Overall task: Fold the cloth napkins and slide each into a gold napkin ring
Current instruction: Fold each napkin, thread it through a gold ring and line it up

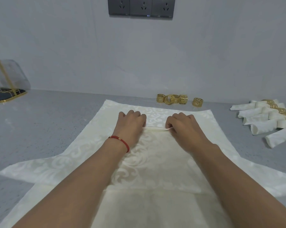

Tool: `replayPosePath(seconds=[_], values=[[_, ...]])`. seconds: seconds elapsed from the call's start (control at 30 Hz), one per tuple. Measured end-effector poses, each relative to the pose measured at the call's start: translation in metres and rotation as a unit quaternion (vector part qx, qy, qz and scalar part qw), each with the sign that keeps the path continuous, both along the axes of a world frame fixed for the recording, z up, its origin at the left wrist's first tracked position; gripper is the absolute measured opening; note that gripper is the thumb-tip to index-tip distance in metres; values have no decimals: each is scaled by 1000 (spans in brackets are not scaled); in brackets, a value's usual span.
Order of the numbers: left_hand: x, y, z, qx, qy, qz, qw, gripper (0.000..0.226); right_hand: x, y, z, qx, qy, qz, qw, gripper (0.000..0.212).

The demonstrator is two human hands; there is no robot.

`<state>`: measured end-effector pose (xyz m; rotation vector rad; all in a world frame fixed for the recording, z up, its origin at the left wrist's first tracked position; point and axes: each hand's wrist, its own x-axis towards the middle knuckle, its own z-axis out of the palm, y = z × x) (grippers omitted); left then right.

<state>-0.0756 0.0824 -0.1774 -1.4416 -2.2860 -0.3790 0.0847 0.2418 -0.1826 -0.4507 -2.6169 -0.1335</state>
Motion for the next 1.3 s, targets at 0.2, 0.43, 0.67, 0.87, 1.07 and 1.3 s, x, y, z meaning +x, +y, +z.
replayPosePath(seconds=[0.2, 0.43, 0.67, 0.87, 1.07, 1.3], values=[[5, -15, 17, -76, -88, -25, 993, 27, 11, -6, 8, -126, -18, -29, 991, 23], [-3, -16, 7, -20, -169, -12, 985, 20, 8, 0, 2, -195, -11, -33, 980, 17], [2, -12, 9, -19, -9, 2, 1000, 12, 9, -3, 9, -7, -24, -10, 1000, 15], [4, -13, 20, -95, 37, -17, 995, 31, 12, -8, 22, 23, -86, 6, 996, 25], [8, -23, 24, -95, -78, -2, 992, 24, 31, -6, 28, -238, -43, 3, 970, 20], [4, -26, 16, -45, -154, -23, 987, 17, 31, -4, 19, -234, -36, -23, 971, 9]])
